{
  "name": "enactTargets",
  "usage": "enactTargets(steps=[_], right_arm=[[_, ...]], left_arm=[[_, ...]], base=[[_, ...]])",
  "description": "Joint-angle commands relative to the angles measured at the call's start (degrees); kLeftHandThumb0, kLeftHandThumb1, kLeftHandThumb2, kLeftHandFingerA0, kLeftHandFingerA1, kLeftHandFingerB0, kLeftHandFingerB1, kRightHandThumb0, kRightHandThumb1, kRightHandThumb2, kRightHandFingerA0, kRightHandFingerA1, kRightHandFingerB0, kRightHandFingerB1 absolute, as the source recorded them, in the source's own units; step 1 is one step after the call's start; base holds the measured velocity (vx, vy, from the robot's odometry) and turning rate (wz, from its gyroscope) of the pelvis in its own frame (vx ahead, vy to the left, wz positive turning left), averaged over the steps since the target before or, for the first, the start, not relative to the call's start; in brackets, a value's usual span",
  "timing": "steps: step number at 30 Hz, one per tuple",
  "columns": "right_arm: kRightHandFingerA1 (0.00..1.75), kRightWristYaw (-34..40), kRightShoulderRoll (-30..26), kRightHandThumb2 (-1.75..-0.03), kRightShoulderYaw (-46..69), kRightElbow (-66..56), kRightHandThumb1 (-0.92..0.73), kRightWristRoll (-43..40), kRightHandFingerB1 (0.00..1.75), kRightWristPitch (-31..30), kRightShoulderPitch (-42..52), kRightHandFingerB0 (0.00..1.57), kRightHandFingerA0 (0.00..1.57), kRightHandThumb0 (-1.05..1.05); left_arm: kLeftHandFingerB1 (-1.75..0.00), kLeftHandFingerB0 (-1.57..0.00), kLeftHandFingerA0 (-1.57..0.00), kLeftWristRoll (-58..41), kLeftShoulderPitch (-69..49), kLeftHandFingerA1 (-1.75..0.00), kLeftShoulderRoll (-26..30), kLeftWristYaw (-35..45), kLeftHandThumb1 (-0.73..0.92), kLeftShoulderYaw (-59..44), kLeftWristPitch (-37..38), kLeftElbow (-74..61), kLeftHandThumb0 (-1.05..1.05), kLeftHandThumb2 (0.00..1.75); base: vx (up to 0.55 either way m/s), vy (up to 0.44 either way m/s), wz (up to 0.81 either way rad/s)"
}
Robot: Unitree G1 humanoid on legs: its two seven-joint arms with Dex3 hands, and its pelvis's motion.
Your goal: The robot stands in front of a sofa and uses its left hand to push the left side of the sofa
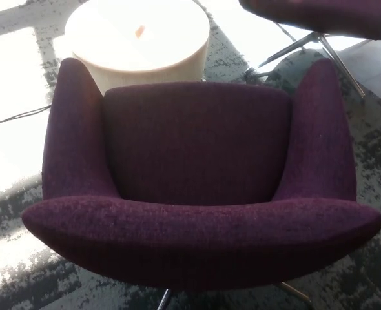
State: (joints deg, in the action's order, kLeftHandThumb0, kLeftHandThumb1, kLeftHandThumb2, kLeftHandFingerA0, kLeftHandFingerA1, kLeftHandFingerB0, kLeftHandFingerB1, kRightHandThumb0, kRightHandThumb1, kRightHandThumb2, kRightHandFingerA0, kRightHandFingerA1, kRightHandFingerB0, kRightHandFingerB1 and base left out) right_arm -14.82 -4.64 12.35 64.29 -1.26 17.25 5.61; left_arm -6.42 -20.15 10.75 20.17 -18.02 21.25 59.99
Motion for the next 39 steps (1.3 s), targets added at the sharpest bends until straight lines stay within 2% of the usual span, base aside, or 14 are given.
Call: enactTargets(steps=[1, 4, 5, 6, 16, 17, 18, 23, 25, 26, 28, 29, 34, 39], right_arm=[[0.71, -4.86, -0.12, -1.44, 2.02, 2.70, -0.83, -3.38, 0.56, 9.46, -0.10, 0.00, 0.00, -1.05], [0.72, -5.68, -0.16, -1.43, 2.73, 3.44, -0.82, -3.99, 0.55, 10.21, -0.12, 0.00, 0.00, -1.05], [0.71, -5.88, -0.21, -1.42, 2.98, 3.78, -0.81, -4.10, 0.54, 10.51, 0.17, 0.00, 0.00, -1.05], [0.72, -5.75, -0.19, -1.39, 3.25, 4.08, -0.77, -4.19, 0.55, 10.34, 0.34, 0.00, 0.00, -1.05], [0.75, -5.30, 0.35, -1.31, 4.75, 6.21, -0.67, -5.52, 0.53, 7.82, 0.14, 0.00, 0.03, -1.05], [0.76, -5.47, 0.28, -1.30, 4.83, 6.18, -0.65, -5.56, 0.54, 7.95, 0.03, 0.00, 0.02, -1.05], [0.76, -5.56, 0.23, -1.30, 4.88, 6.18, -0.64, -5.59, 0.54, 7.93, -0.07, 0.00, 0.03, -1.05], [0.74, -5.34, 0.08, -1.33, 4.47, 6.04, -0.70, -4.94, 0.51, 8.73, 0.19, 0.00, 0.03, -1.05], [0.75, -5.27, -0.03, -1.33, 4.49, 6.24, -0.70, -4.96, 0.52, 8.74, 0.12, 0.00, 0.04, -1.05], [0.75, -5.12, -0.20, -1.33, 4.55, 6.58, -0.70, -4.93, 0.52, 8.80, -0.01, 0.00, 0.04, -1.05], [0.74, -5.10, -0.35, -1.34, 4.41, 6.67, -0.71, -4.73, 0.52, 9.11, 0.03, 0.00, 0.04, -1.05], [0.74, -5.13, -0.42, -1.35, 4.31, 6.39, -0.72, -4.69, 0.51, 9.22, 0.16, 0.00, 0.04, -1.05], [0.70, -5.99, -0.84, -1.38, 4.28, 6.10, -0.74, -4.86, 0.46, 9.64, 0.76, 0.00, 0.03, -1.05], [0.94, -6.69, -1.01, -0.99, 4.18, 6.53, -0.92, -4.94, 0.18, 9.22, 0.54, 0.00, 0.00, -1.05]], left_arm=[[-0.28, -0.19, -0.22, -4.65, -0.72, -0.31, 0.88, 7.91, 0.92, -2.87, 10.58, 2.18, -0.79, 0.71], [-0.27, -0.18, -0.24, -6.33, 0.20, -0.31, 1.09, 9.14, 0.92, -4.52, 10.39, 1.50, -0.79, 0.70], [-0.46, 0.00, 0.00, -8.38, 0.87, -0.46, 1.64, 9.99, 0.50, -6.08, 8.85, -1.01, -0.36, 1.09], [-0.27, -0.17, -0.23, -8.83, 0.98, -0.31, 1.87, 9.90, 0.91, -6.77, 8.79, -2.46, -0.79, 0.70], [-0.28, -0.17, -0.23, -9.23, 7.28, -0.33, 7.11, 7.92, 0.92, -10.32, 8.79, -5.16, -0.78, 0.71], [-0.46, 0.00, 0.00, -9.32, 9.73, -0.47, 8.78, 8.28, 0.52, -10.62, 8.78, -4.32, -0.36, 1.11], [-0.29, -0.20, -0.25, -9.39, 11.20, -0.33, 9.69, 7.94, 0.92, -10.80, 8.30, -4.38, -0.78, 0.71], [-0.46, 0.00, -0.01, -8.58, 14.22, -0.47, 12.64, 7.78, 0.54, -9.96, 7.12, -6.12, -0.35, 1.12], [-0.28, -0.15, -0.16, -9.19, 14.97, -0.31, 12.97, 8.22, 0.92, -9.90, 6.19, -7.04, -0.78, 0.73], [-0.46, 0.00, -0.01, -9.98, 16.16, -0.48, 13.25, 8.43, 0.52, -9.96, 4.70, -8.81, -0.35, 1.11], [-0.27, -0.14, -0.17, -9.88, 16.37, -0.32, 13.25, 7.76, 0.92, -9.76, 3.93, -10.41, -0.78, 0.73], [-0.46, 0.00, -0.02, -9.96, 16.63, -0.48, 12.77, 6.64, 0.55, -9.88, 3.47, -11.60, -0.35, 1.12], [-0.47, 0.00, 0.00, -9.80, 17.27, -0.47, 11.95, 4.66, 0.50, -9.32, -0.54, -15.87, -0.36, 1.10], [-0.24, -0.09, -0.12, -9.30, 18.22, -0.31, 12.58, 5.20, 0.92, -8.45, -2.46, -16.61, -0.82, 0.74]], base=[[0.00, 0.000, 0.00], [0.00, 0.000, 0.00], [0.00, 0.000, 0.00], [0.00, 0.000, 0.00], [0.00, -0.001, 0.01], [0.00, 0.000, 0.00], [0.00, 0.000, 0.00], [0.00, 0.000, 0.00], [0.00, 0.000, 0.00], [0.00, 0.000, 0.00], [0.00, 0.000, 0.00], [0.00, 0.000, 0.00], [0.00, 0.000, 0.00], [0.00, 0.000, 0.00]])
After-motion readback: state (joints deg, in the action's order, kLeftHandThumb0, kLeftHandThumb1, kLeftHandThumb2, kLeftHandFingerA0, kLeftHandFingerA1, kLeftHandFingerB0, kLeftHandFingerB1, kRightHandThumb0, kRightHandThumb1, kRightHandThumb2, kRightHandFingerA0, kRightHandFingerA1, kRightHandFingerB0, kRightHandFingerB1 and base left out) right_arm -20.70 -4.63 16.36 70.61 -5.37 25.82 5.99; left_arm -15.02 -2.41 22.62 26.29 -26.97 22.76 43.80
